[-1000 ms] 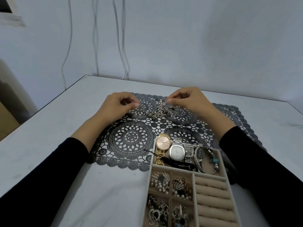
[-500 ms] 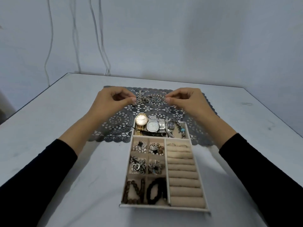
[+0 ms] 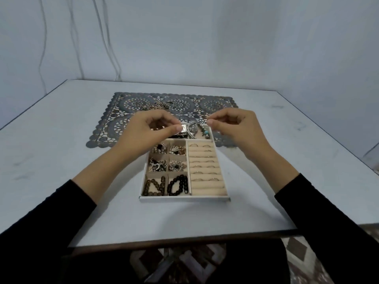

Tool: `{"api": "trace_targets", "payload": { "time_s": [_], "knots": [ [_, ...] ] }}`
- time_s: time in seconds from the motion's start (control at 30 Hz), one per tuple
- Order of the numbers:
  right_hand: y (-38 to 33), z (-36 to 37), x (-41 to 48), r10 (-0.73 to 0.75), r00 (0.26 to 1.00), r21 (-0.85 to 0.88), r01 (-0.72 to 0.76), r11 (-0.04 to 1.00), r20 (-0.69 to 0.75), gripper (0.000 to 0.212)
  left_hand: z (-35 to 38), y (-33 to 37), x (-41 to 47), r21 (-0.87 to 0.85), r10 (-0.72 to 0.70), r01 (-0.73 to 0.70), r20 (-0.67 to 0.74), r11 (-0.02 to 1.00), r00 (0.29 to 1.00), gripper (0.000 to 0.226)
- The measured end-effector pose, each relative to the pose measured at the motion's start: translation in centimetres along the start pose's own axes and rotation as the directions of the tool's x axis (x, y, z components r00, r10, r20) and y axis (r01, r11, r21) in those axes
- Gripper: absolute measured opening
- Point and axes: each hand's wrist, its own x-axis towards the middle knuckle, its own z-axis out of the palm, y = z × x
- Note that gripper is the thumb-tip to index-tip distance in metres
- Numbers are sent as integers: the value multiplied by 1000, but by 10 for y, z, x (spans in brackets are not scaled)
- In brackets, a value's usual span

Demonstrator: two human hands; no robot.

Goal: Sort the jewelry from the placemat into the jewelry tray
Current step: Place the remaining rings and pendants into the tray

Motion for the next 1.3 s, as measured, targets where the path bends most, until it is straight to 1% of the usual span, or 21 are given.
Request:
{"api": "trace_targets", "payload": {
  "time_s": [0.1,0.2,0.27,0.33,0.47,0.57,0.67,0.83,0.97,1.07,1.13,1.3],
  "knots": [
    [-1,-2,-17,6,999,25,-7,1000,43,11,2,4,-12,-8,8,-8,24,1000,1000,11],
    [-4,-3,-33,-32,996,25,30,999,78,12,4,8,-23,-63,-19,21,35,998,999,7],
    [-5,-4,-42,-37,993,48,32,998,111,13,7,10,-29,-64,-9,11,30,998,999,7],
    [-5,-6,-50,-44,985,7,44,999,164,12,9,12,-32,-41,15,-14,24,999,1000,11],
    [-8,-11,-62,-39,952,-35,52,998,303,10,13,15,-38,-59,41,-40,23,997,999,8],
    [-8,-14,-67,-45,925,-106,91,990,377,10,15,16,-41,-49,43,-42,22,998,999,8],
    [-7,-17,-71,-59,906,-184,149,972,419,10,14,15,-42,-46,31,-31,14,998,999,8],
    [-8,-19,-73,-77,891,-282,223,933,448,7,13,13,-42,-42,34,-33,12,999,999,8],
    [-9,-20,-70,-91,848,-332,300,894,522,6,14,13,-42,-32,49,-48,21,998,999,8],
    [-11,-23,-68,-79,817,-346,327,880,571,7,13,12,-42,-17,56,-55,27,998,998,10],
    [-14,-24,-66,-44,799,-348,310,885,599,8,13,11,-42,-11,54,-53,29,999,998,10],
    [-21,-29,-56,91,752,-338,181,924,652,11,15,10,-42,-21,47,-46,31,999,998,12]
  ]
}}
